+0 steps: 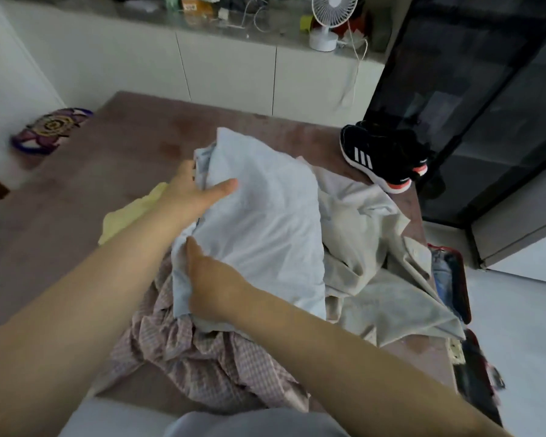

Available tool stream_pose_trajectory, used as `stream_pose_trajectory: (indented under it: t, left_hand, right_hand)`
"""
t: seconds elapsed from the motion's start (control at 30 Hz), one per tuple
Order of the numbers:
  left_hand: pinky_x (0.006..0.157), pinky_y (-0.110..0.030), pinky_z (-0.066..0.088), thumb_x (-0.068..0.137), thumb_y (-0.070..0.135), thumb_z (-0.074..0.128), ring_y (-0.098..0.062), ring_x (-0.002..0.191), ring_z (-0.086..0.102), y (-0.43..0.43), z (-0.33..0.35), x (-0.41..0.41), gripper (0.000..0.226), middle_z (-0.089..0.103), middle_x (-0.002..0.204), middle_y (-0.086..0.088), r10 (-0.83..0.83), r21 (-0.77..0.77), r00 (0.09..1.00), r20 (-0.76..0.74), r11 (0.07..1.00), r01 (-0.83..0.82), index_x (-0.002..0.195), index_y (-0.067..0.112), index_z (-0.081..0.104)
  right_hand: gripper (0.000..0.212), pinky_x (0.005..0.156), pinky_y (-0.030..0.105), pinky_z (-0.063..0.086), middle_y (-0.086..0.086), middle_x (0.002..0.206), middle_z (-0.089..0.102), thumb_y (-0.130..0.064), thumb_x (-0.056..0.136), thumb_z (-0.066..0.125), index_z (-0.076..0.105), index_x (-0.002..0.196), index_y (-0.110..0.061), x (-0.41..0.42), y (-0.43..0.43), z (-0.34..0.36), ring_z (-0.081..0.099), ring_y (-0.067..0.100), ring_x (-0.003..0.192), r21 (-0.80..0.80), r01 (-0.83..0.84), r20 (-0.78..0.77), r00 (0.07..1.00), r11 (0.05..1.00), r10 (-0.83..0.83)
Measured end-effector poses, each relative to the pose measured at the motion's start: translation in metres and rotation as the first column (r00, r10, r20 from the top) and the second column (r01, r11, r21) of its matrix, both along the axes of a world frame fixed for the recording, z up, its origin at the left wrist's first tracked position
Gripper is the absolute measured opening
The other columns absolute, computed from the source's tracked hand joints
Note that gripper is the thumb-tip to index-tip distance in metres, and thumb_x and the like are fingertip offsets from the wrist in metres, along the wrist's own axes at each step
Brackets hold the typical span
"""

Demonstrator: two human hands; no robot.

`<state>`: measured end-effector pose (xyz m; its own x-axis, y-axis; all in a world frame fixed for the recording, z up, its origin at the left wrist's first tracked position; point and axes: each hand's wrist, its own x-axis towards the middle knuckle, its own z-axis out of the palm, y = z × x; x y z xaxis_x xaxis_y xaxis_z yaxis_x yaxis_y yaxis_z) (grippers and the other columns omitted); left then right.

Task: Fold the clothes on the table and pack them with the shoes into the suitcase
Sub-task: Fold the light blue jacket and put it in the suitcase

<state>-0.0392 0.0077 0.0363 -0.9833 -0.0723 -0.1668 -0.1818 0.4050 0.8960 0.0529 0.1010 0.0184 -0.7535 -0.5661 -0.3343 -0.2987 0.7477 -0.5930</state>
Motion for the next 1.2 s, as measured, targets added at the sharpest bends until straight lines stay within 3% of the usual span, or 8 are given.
stream_pose_trajectory:
  t: [0.2,0.3,0.4,0.53,0.7,0.87,1.0,1.2]
  left_hand:
    - [0.063,-0.028,0.045,0.072,0.026,0.073,-0.032,0.098,0.060,-0.028,-0.057,-0.019,0.054,0.063,0.108,-0.012,0.079,-0.130,0.997,0.011,0.989,-0.077,0.117,0.003,0.052]
    - [0.074,-0.031,0.043,0.069,0.030,0.068,-0.026,0.099,0.059,-0.031,-0.074,-0.023,0.055,0.062,0.111,-0.007,0.024,-0.110,0.998,0.054,0.994,-0.017,0.118,0.008,0.053]
    - [0.080,-0.030,0.038,0.084,0.012,0.063,-0.024,0.102,0.053,-0.030,-0.093,-0.024,0.045,0.055,0.123,-0.011,0.073,-0.134,0.994,0.079,0.989,-0.062,0.125,0.004,0.044]
    - [0.086,-0.043,0.044,0.087,0.014,0.057,-0.038,0.108,0.052,-0.027,-0.103,-0.022,0.047,0.052,0.126,-0.018,0.060,-0.263,0.997,0.057,0.964,-0.043,0.130,0.007,0.038]
    - [0.104,-0.042,0.021,0.090,0.051,0.038,-0.035,0.125,0.035,-0.026,-0.071,-0.001,0.062,0.040,0.136,-0.016,-0.464,-0.706,0.812,-0.353,0.702,0.094,0.142,0.019,0.026]
    - [0.113,-0.037,-0.010,0.090,0.068,0.018,-0.016,0.143,-0.009,-0.037,-0.089,0.040,0.063,-0.003,0.156,0.013,-0.917,-0.844,0.395,0.058,0.166,0.510,0.146,0.042,0.002]
    - [0.111,-0.040,-0.015,0.090,0.068,0.022,-0.017,0.141,-0.022,-0.050,-0.113,0.053,0.070,-0.023,0.154,0.010,-0.905,-0.859,0.396,0.153,0.076,0.506,0.145,0.040,-0.009]
    - [0.113,-0.047,0.001,0.087,0.071,0.021,-0.027,0.144,0.000,-0.054,-0.100,0.056,0.077,0.003,0.158,-0.003,-0.871,-0.915,0.455,0.184,0.017,0.402,0.149,0.028,0.008]
  right_hand:
    - [0.051,0.107,0.041,0.031,0.014,0.133,0.045,-0.030,0.088,0.058,0.047,0.135,-0.012,-0.013,0.021,-0.009,0.044,0.032,0.121,-0.135,0.116,-0.282,0.947,0.984,-0.151]
    - [0.061,0.116,0.040,0.002,0.006,0.153,0.022,-0.045,0.093,0.044,0.025,0.146,-0.024,-0.048,0.065,-0.028,0.015,0.026,0.142,-0.014,0.398,-0.463,0.810,0.917,-0.359]
    - [0.074,0.115,0.045,-0.006,-0.001,0.158,-0.004,-0.070,0.086,0.019,-0.001,0.148,-0.034,-0.064,0.101,-0.065,-0.004,0.024,0.145,0.338,0.390,-0.359,0.895,0.856,-0.266]
    - [0.082,0.115,0.046,-0.006,-0.003,0.158,-0.008,-0.074,0.082,0.025,-0.002,0.148,-0.034,-0.070,0.112,-0.076,-0.007,0.022,0.145,0.322,0.392,-0.287,0.908,0.862,-0.306]
    - [0.087,0.114,0.038,-0.014,-0.007,0.156,-0.009,-0.077,0.075,0.022,0.001,0.148,-0.036,-0.032,0.131,-0.054,-0.015,0.013,0.142,0.165,0.331,-0.367,0.895,0.929,-0.254]
    - [0.057,0.114,0.045,0.020,0.001,0.146,0.039,-0.023,0.082,0.045,0.037,0.137,-0.032,0.020,0.179,-0.067,0.026,0.020,0.137,0.156,0.031,-0.575,0.815,0.987,0.066]
    - [0.108,0.112,0.048,0.012,0.003,0.156,0.019,0.004,0.056,0.063,0.017,0.149,-0.028,0.035,0.196,-0.074,0.013,0.024,0.142,0.540,-0.144,-0.545,0.691,0.829,0.475]
    - [0.102,0.110,0.048,0.020,0.006,0.154,0.021,-0.010,0.063,0.075,0.022,0.147,-0.030,0.006,0.181,-0.069,0.021,0.025,0.140,0.617,-0.266,-0.524,0.562,0.740,0.639]
